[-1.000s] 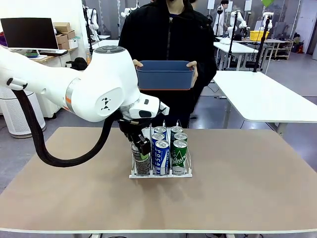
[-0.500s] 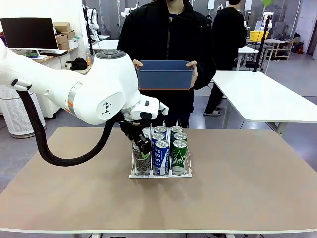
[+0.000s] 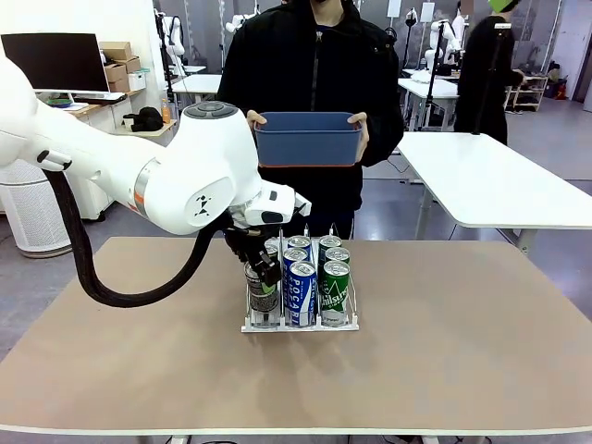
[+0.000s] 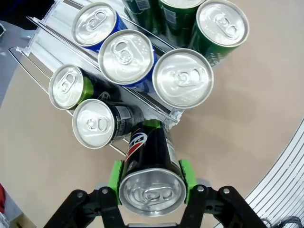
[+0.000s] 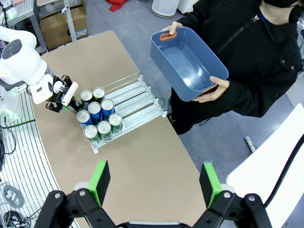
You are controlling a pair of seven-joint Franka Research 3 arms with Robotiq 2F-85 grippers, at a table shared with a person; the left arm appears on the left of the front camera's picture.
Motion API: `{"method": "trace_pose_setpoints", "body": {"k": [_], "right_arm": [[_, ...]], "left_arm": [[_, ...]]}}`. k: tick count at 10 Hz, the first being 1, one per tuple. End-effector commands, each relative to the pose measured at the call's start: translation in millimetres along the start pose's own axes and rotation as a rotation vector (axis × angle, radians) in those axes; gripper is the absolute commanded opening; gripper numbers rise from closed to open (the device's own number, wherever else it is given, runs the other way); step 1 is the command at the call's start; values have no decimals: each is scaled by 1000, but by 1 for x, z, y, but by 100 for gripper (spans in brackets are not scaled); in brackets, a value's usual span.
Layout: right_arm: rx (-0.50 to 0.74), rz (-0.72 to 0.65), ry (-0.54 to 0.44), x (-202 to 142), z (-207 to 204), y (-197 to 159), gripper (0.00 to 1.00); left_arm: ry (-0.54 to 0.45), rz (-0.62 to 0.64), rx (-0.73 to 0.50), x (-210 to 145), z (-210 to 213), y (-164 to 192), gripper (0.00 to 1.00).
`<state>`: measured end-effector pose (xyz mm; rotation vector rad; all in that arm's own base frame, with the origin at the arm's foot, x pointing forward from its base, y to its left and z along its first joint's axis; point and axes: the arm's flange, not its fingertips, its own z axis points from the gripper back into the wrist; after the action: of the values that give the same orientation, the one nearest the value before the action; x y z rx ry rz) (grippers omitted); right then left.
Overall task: Fill the beverage cans into the dispenser.
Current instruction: Place the picked Pepsi coke in the line of the Automatic Can Dispenser with the same cans.
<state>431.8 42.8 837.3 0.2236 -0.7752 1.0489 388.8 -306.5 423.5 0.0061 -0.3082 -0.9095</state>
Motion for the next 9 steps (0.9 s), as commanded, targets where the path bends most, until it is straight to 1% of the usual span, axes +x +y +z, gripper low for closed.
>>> {"method": "trace_pose_setpoints", "body": {"k": [1, 4, 5, 6, 7, 9], "right_arm": [[1, 2, -4, 0, 0, 1, 100], [1, 2, -4, 0, 0, 1, 100], [1, 2, -4, 0, 0, 1, 100], [1, 2, -4, 0, 0, 1, 100], [1, 2, -4, 0, 0, 1, 100], [1, 2, -4, 0, 0, 1, 100]], "left_arm": [[-42, 23, 18, 10, -3, 15, 58], [-24, 28, -21, 13, -14, 19, 58], [-5, 24, -74, 12, -16, 20, 58], [8, -4, -102, 8, -9, 19, 58], [8, 22, -34, 11, -13, 8, 58], [8, 22, -34, 11, -13, 8, 58]]}}
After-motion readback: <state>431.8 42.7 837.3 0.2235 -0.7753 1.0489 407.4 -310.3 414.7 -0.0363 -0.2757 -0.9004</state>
